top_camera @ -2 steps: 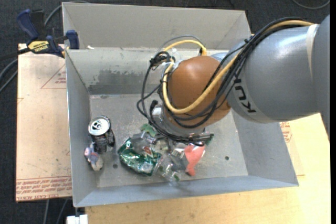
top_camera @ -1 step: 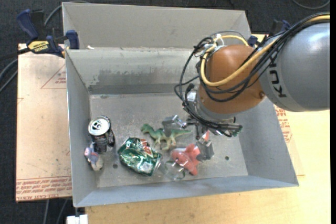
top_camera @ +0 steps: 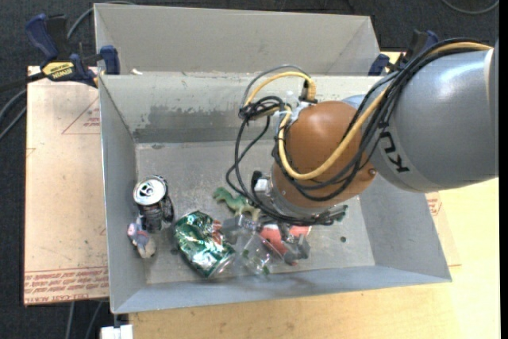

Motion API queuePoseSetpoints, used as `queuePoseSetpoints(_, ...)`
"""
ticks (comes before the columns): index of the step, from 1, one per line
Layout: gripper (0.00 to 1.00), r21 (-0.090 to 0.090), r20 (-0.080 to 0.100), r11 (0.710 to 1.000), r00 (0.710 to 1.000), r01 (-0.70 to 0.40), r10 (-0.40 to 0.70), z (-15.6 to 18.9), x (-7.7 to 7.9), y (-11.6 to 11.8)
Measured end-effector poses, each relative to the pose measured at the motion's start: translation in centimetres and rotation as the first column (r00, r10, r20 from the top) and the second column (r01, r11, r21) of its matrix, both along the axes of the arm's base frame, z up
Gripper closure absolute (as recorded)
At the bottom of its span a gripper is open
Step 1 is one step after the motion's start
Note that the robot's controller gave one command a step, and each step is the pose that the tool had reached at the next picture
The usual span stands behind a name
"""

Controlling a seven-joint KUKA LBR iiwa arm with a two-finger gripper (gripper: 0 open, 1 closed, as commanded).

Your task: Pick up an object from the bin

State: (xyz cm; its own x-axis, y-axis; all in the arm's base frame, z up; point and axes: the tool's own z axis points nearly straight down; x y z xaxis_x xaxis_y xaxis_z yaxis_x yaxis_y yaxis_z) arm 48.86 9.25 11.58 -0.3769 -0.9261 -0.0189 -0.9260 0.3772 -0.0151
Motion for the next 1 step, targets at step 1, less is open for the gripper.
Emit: queuePoseSetpoints(1, 0.00, 0.007, 0.002, 0.967, 0.968, 0.253, -0.253, -0.48, 2.87, -6.02)
